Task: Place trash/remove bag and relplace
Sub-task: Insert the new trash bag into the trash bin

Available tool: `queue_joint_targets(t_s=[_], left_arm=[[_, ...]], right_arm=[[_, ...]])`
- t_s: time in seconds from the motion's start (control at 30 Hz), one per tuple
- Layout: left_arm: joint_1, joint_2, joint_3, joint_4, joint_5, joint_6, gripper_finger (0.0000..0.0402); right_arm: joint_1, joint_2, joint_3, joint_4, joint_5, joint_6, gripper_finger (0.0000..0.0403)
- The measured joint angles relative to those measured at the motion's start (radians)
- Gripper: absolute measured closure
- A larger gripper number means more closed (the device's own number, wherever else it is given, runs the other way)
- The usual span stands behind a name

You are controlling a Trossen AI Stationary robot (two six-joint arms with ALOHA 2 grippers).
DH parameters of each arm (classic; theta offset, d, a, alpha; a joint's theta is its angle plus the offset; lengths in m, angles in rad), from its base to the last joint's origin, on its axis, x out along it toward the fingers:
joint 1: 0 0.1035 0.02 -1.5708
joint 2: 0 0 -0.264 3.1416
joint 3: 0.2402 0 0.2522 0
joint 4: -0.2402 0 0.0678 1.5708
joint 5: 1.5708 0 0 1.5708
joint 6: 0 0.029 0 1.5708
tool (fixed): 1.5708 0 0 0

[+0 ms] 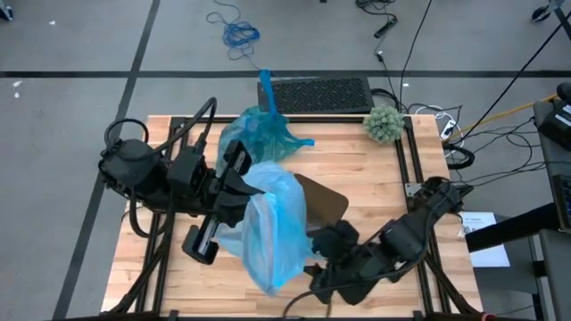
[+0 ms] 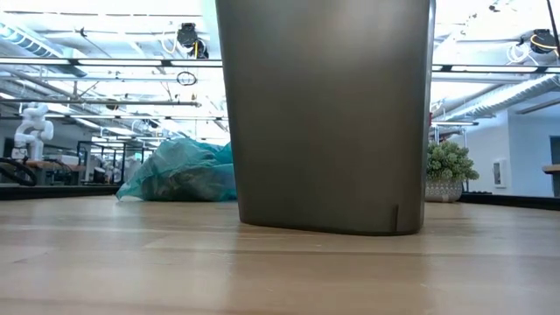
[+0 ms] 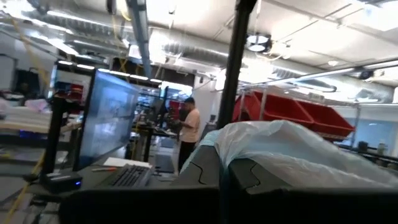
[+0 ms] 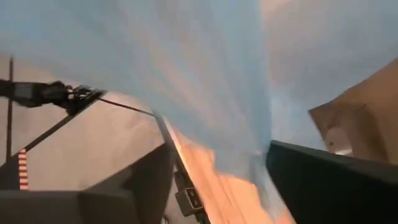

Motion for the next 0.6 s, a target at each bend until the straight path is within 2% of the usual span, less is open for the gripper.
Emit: queue_joint_targets(t_s=[0.1,0.2,0.33,0.6], left_arm=[[0.000,0.004,0.000,-0.016,-0.024,-0.001,0.0401],[0.001,0.019,0.000,-0.018,-0.051,-0.001,0.0401],[-0.001,0.037,0.000,-0.021,-0.072,-0.016,0.0401],[-0.001,0.038,-0.002,-0.019,-0.092,-0.028,0.0401]], right_arm=[[0.003,-0.022,0.001,-0.038,0.043,-0.022,0.0122],[-0.004,-0.021,0.001,-0.131,0.082,-0.014,0.0105],[-0.007,-0.023,0.001,-0.194,0.113,-0.003,0.0112],[0.080,-0.139,0.002,-0.062,0.115,-0.117,0.0132]])
